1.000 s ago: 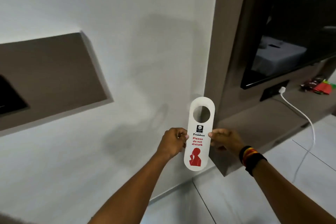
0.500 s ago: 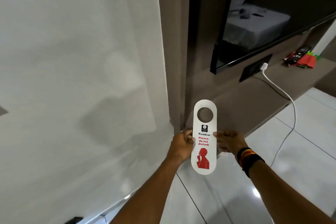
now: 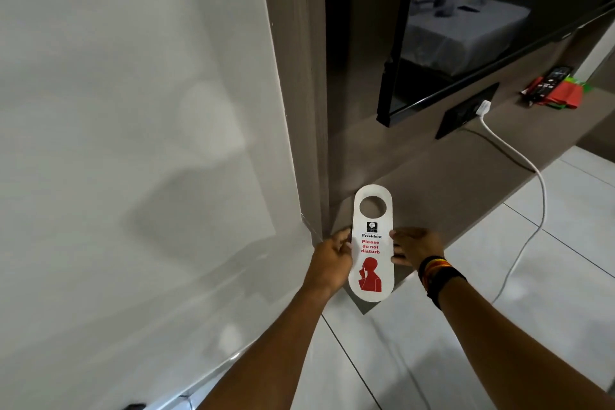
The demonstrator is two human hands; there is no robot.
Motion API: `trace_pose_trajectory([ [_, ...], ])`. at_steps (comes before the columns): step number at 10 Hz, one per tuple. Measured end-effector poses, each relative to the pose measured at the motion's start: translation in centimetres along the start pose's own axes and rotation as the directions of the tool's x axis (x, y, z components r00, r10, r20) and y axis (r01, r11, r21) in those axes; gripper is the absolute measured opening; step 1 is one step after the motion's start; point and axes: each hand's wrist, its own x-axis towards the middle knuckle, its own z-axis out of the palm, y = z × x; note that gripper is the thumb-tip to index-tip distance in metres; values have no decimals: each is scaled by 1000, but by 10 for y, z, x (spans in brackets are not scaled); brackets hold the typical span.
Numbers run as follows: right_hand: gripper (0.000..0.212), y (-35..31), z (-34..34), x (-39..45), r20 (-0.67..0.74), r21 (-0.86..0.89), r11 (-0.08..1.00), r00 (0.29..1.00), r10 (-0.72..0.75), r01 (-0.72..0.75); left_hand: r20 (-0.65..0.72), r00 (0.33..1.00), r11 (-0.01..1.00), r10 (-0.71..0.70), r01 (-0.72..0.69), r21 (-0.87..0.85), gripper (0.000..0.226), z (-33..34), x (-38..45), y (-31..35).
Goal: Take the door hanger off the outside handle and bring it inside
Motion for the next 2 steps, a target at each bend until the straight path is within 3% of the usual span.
trace_pose_trajectory([
  [1, 15, 0, 2, -15, -76, -304, 927, 964, -253, 219, -24, 993, 966, 117, -108, 235, 46, -11, -12, -5],
  [2, 31, 6, 17, -48, -49, -596, 644, 779, -625, 479, -82, 917, 775, 389, -278, 568, 57, -31, -30, -12],
])
